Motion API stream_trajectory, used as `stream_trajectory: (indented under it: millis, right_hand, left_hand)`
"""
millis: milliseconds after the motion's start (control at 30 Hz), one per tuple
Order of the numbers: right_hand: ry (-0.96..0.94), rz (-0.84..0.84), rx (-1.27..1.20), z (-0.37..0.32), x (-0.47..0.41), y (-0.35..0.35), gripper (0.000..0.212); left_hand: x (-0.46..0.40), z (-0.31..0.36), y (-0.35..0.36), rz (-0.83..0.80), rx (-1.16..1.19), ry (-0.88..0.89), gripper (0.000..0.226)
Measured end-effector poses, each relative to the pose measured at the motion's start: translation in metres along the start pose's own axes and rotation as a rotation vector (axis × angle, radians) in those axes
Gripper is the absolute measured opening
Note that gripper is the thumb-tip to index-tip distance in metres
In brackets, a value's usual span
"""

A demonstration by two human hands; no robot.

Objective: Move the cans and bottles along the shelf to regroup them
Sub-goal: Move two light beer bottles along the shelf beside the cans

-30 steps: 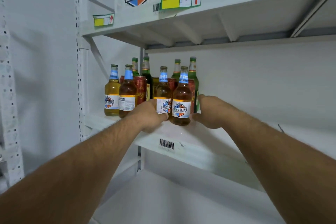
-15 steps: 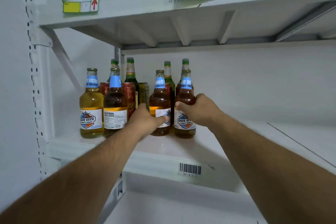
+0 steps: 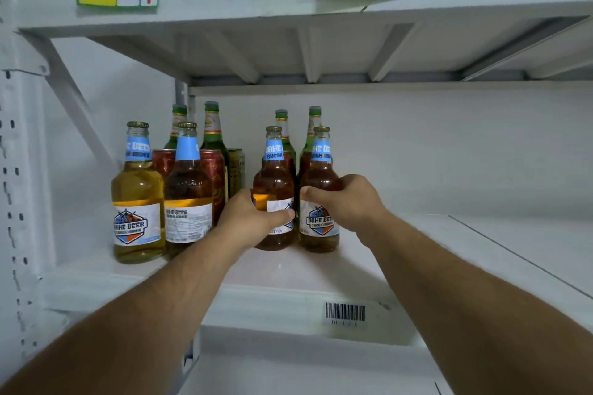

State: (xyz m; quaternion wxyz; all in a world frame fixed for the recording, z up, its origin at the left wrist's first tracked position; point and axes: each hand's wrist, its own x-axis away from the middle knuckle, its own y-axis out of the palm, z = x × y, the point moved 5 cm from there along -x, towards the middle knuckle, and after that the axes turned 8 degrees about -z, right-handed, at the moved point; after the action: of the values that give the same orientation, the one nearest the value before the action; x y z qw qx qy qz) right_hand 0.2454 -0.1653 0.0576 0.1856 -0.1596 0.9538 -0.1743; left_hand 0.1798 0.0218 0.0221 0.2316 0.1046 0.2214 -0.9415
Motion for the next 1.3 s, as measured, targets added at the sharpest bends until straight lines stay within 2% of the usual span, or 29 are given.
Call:
stream_trajectory:
  millis: [267, 400, 533, 867, 1033, 1300]
  right_hand:
    - [-0.021, 0.184, -0.042, -0.011, 0.012, -0.034, 0.057]
    - [-0.027, 0.25, -0.033, -0.02, 0.034, -0.068, 0.053]
    - [-0.008, 0.323, -0.014, -0.017, 0.061, -0.103, 0.054]
    - [0.043, 0.492, 0.074, 0.004, 0.13, -0.202, 0.062]
    - [0.058, 0.57, 0.111, 0.02, 0.169, -0.266, 0.061]
    - [0.067, 0.625, 0.121, 0.046, 0.222, -0.371, 0.06]
  left_hand:
    - [0.004, 0.009, 0.005, -0.08, 0.054, 0.065, 0.044]
    - [0.011, 0.024, 0.021, -0.149, 0.1, 0.096, 0.061]
    - [0.023, 0.046, 0.047, -0.22, 0.12, 0.132, 0.054]
    - [0.06, 0.11, 0.148, -0.402, 0.111, 0.217, 0.054]
    - [0.084, 0.147, 0.21, -0.491, 0.112, 0.25, 0.064]
    - [0.136, 0.212, 0.304, -0.535, 0.125, 0.293, 0.063]
